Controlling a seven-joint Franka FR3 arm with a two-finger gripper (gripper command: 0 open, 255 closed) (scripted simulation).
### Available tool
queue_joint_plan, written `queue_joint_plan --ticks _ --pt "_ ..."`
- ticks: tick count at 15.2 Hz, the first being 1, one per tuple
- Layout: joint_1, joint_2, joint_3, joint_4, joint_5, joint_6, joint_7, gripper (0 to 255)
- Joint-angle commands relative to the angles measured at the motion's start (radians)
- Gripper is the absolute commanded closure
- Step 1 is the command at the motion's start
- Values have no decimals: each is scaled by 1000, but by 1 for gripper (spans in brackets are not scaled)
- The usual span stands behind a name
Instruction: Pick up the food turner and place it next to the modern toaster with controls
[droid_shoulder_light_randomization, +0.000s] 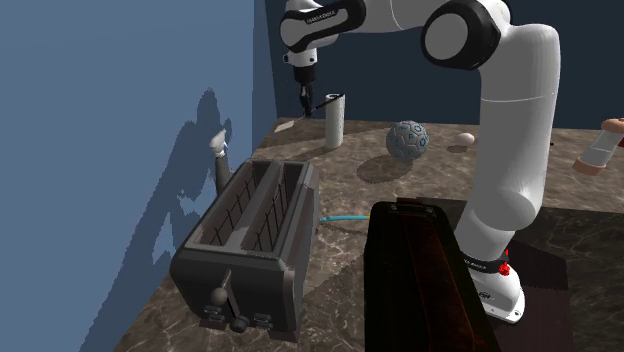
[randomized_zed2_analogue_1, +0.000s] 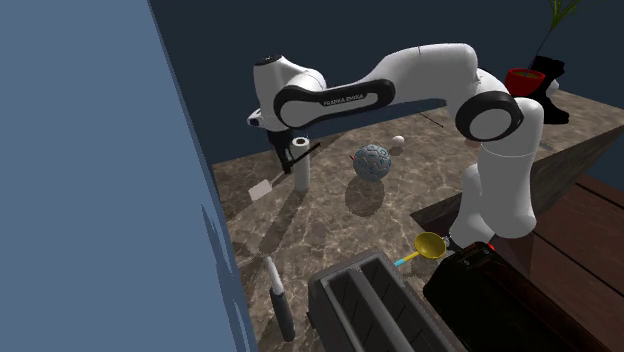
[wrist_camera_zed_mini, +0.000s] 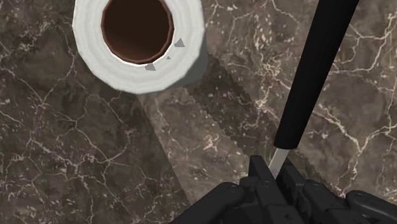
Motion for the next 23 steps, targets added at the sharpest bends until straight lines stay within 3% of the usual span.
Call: queue_joint_plan --ticks 1,21,23 --pt "0 -2 0 24 -1 -27 0 255" --pt "-15 68 -3 399 10 -332 -12 255" --pt "2 47 3 371 6 -325 10 255"
